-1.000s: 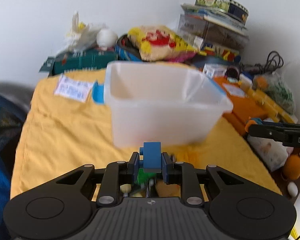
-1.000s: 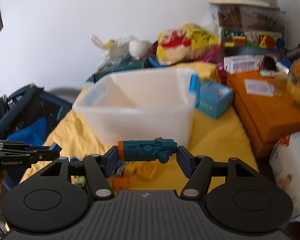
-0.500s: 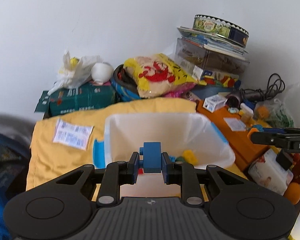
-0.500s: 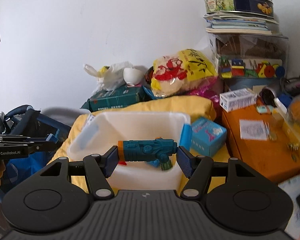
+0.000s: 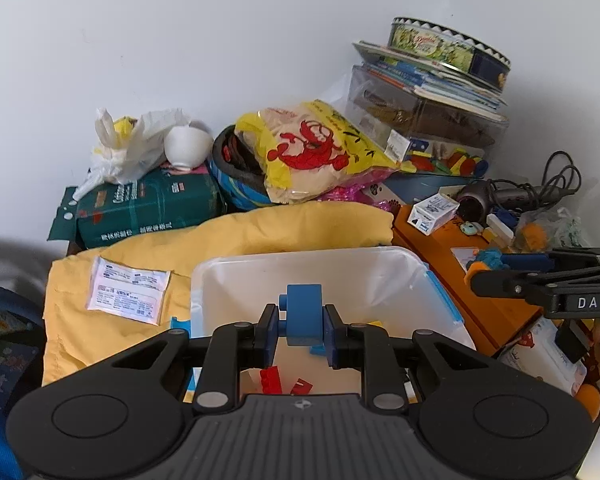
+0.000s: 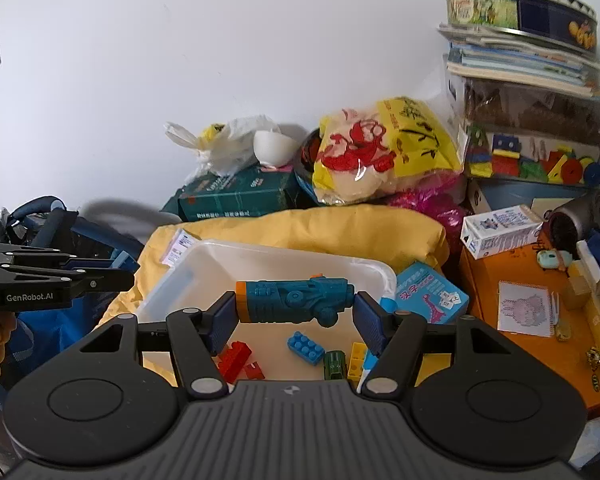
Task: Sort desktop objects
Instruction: 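Open both grippers to drop the blue brick and teal gun into the bin, then grasp the pale green block with left while right grasps yellow brick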
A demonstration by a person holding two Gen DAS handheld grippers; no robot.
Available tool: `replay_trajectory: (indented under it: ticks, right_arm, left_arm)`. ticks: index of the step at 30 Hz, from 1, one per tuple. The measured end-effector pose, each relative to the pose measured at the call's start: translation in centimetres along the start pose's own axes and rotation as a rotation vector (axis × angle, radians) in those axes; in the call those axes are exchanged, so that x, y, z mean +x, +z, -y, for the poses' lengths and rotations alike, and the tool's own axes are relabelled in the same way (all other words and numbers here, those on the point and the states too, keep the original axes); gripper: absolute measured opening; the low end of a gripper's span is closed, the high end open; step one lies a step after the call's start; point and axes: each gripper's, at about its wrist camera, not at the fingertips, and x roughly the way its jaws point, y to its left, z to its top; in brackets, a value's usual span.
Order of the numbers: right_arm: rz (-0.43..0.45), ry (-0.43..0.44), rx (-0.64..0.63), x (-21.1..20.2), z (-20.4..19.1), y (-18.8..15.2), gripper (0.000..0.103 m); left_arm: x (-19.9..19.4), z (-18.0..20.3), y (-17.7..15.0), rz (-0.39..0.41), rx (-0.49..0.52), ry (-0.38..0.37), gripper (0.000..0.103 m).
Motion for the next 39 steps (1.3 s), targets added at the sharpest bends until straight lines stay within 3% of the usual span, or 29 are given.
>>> replay_trajectory:
  ticks: [9, 10, 11, 13, 14, 18, 24, 28, 33, 39]
  right_arm:
    - [-0.108, -0.026, -0.002, 3.9, 0.5, 1.2, 0.066]
    - [-0.118, -0.028, -0.005, 4.3, 0.5, 1.3, 0.066]
    - [-0.127, -0.030, -0.007, 4.7, 0.4, 1.3, 0.067]
    - [-0.140, -0.043, -0.020, 5.4, 0.3, 1.5, 0.077]
    - [-0.136, -0.056, -0.024, 5.6, 0.2, 1.5, 0.086]
    - [-0.121, -0.035, -0.021, 5.4, 0.2, 1.0, 0.087]
    - [-0.096, 0.007, -0.017, 3.1, -0.3, -2.5, 0.087]
    - [-0.091, 0.029, -0.045, 1.4, -1.2, -6.8, 0.086]
    - [-0.113, -0.001, -0.084, 1.3, -2.6, -11.7, 0.075]
    - [-0.168, -0.035, -0.096, 2.8, -3.6, -15.6, 0.065]
  left_arm:
    - [3.2, -0.6, 1.5, -0.063, 0.003, 0.028, 0.026]
    - [3.5, -0.6, 1.6, -0.064, 0.009, 0.042, 0.031]
    - [3.8, -0.5, 1.7, -0.070, 0.017, 0.050, 0.044]
    - [3.9, -0.5, 1.6, -0.064, 0.024, 0.078, 0.054]
    - [3.9, -0.5, 1.5, -0.057, 0.027, 0.082, 0.054]
    - [2.8, -0.5, 0.1, -0.029, 0.057, 0.078, 0.054]
    - [-0.8, -0.8, -6.6, 0.025, 0.111, 0.020, 0.054]
    - [-2.1, -1.4, -12.2, -0.017, 0.076, 0.025, 0.054]
    - [-2.2, -2.0, -17.6, -0.108, -0.024, 0.033, 0.052]
    - [0.2, -1.4, -21.7, -0.187, 0.011, 0.061, 0.038]
